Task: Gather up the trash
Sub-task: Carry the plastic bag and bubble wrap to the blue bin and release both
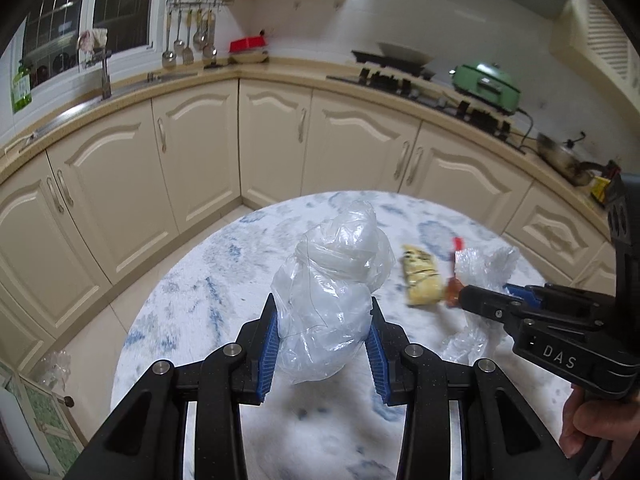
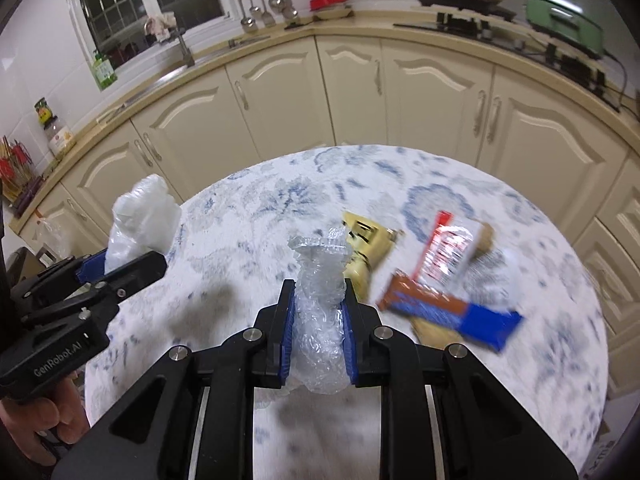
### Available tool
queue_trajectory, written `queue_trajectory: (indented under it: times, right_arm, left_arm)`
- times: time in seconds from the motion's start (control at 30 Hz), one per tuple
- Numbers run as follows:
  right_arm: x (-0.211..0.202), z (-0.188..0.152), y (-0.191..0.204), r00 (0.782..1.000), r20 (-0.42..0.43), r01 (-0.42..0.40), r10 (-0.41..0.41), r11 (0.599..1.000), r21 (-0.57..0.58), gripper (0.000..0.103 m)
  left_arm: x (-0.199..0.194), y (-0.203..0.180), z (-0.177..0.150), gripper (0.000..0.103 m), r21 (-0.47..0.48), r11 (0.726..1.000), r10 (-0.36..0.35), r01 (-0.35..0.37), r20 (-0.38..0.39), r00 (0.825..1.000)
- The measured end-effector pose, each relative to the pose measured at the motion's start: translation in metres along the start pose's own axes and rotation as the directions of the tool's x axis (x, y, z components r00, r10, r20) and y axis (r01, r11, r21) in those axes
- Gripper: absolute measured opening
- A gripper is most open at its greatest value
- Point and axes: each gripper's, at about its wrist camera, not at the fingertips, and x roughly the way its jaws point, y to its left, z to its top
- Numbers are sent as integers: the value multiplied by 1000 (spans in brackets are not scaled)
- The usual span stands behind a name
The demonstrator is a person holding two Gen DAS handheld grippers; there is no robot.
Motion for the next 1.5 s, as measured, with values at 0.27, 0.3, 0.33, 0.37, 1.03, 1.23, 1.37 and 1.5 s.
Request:
queue_trajectory:
  times: [0.27, 0.3, 0.33, 0.37, 1.03, 1.23, 1.37, 1.5]
  right_arm:
    - [-62, -28, -15, 997, 82, 12, -14, 1000, 29, 20]
    - [-72, -32, -17, 995, 94, 15, -18, 999, 32, 20]
    - [-78, -35, -19, 994, 103, 17, -20, 999, 33, 20]
    - [-84, -39, -20, 994, 111, 20, -24, 999, 34, 20]
    - [-207, -123, -82, 946, 280, 141, -163, 985, 98, 20]
    - [-237, -147, -115, 919, 318, 190, -233, 969, 160, 20]
    - [-255, -163, -142, 902, 325, 223, -283, 952, 209, 20]
    - [-273, -185, -179, 884, 317, 258, -343, 924, 282, 20]
  left_arm:
    - [-62, -41, -36, 35, 46, 999, -32, 29, 51, 998]
    - [-69, -44, -40, 35, 53, 998, -36, 33, 58, 998]
    - [-75, -50, -44, 35, 59, 998, -41, 37, 67, 997]
    - [-79, -53, -48, 35, 62, 997, -46, 42, 70, 996]
    - [-122, -167, -112, 35, 184, 960, -238, 210, 147, 960]
    - [-112, -202, -121, 35, 232, 934, -307, 272, 132, 942]
    - [-99, -229, -125, 35, 271, 910, -351, 314, 100, 931]
    - [-82, -266, -120, 35, 311, 881, -392, 357, 57, 918]
